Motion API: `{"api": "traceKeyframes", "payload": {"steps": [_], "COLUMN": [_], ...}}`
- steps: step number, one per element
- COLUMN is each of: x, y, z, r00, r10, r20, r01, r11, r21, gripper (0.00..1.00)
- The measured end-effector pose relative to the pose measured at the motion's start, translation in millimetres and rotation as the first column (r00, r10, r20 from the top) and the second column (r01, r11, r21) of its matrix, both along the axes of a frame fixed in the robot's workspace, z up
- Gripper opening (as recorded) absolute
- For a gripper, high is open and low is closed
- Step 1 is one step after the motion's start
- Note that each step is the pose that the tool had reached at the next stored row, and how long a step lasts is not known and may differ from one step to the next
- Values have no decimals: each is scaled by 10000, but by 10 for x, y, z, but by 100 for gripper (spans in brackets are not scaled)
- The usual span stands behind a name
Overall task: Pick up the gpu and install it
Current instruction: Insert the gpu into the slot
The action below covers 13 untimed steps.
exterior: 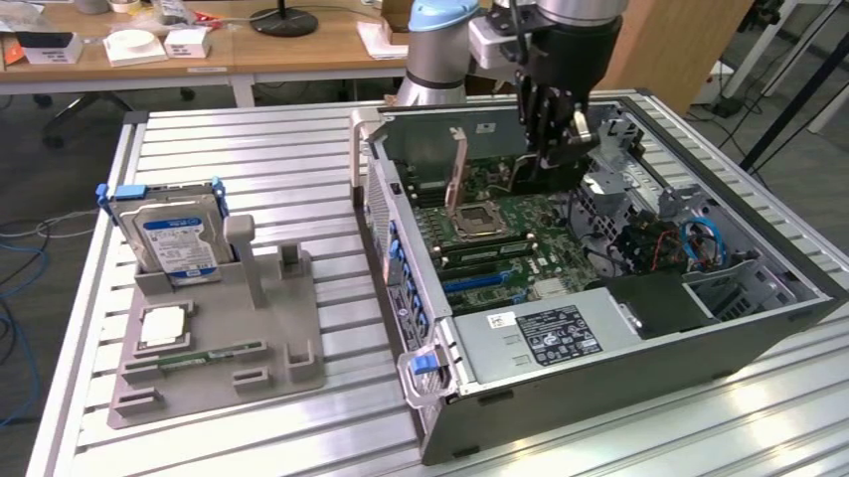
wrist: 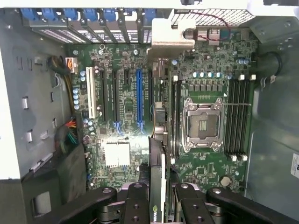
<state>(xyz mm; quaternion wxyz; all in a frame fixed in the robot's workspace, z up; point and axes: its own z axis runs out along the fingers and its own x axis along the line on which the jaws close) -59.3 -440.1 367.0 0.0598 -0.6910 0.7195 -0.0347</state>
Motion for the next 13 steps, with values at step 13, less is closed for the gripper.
{"api": "traceKeyframes", "payload": {"steps": [13], "x": [-6], "y": [0], "z": [-69], "r00": [9998], "r10": [-53], "r20": [-194], "r01": [54], "r11": [10000], "r21": [36], "gripper": [26]}}
